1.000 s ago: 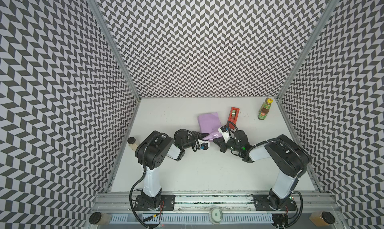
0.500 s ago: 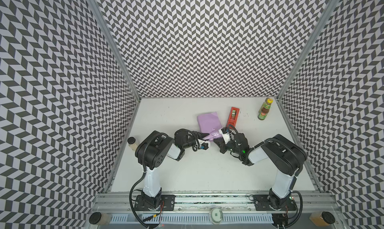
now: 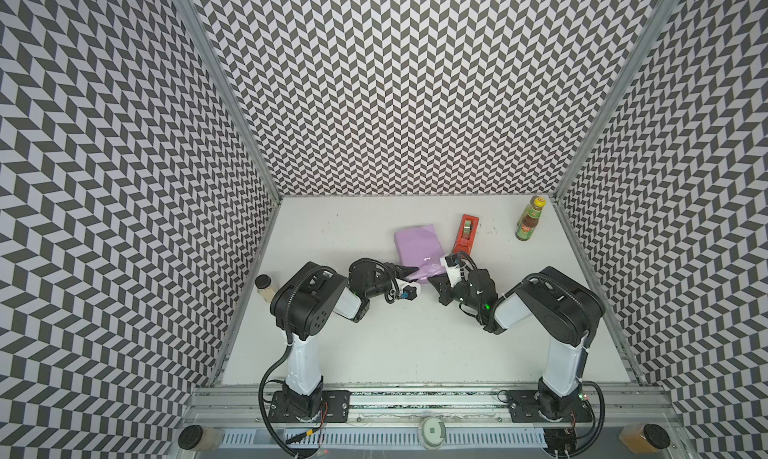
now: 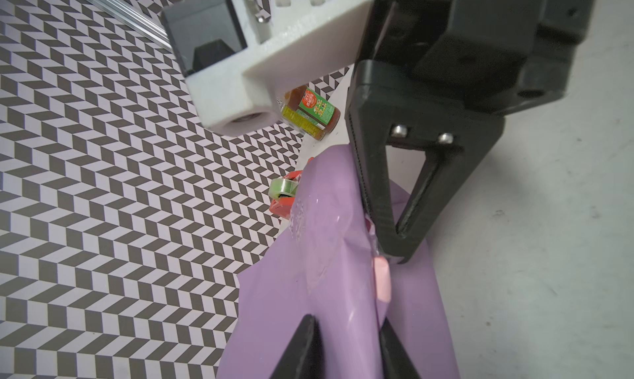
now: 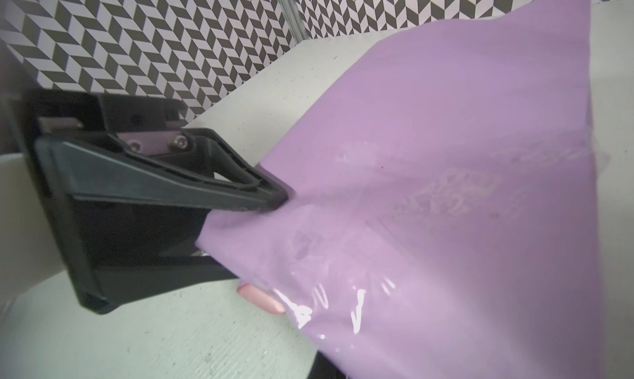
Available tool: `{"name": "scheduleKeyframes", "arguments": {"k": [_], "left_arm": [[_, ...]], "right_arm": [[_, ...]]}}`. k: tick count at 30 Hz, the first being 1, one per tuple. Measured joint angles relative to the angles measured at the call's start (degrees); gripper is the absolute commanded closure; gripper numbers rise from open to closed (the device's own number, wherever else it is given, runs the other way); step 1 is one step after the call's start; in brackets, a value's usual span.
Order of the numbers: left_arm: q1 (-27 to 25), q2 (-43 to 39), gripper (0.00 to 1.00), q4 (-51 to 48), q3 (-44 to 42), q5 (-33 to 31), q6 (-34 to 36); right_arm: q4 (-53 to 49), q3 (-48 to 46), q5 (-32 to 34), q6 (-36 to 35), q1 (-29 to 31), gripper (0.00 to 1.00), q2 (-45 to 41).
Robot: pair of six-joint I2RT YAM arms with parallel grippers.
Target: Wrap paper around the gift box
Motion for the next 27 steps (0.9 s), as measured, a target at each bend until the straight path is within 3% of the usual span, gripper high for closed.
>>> {"name": "scheduleKeyframes", "arguments": {"k": [19, 27], "left_arm": [[0.00, 0.00, 0.70, -0.11, 0.13, -0.02, 0.00], [-0.11, 0.00, 0.70, -0.13, 0.15, -0.02, 0.00]], "right_arm": [[16.92, -3.37, 3.23, 10.03, 0.48, 0.89, 4.50], [14.43, -12.20, 4.20, 8.72, 0.48, 0.87, -6.91]]}}
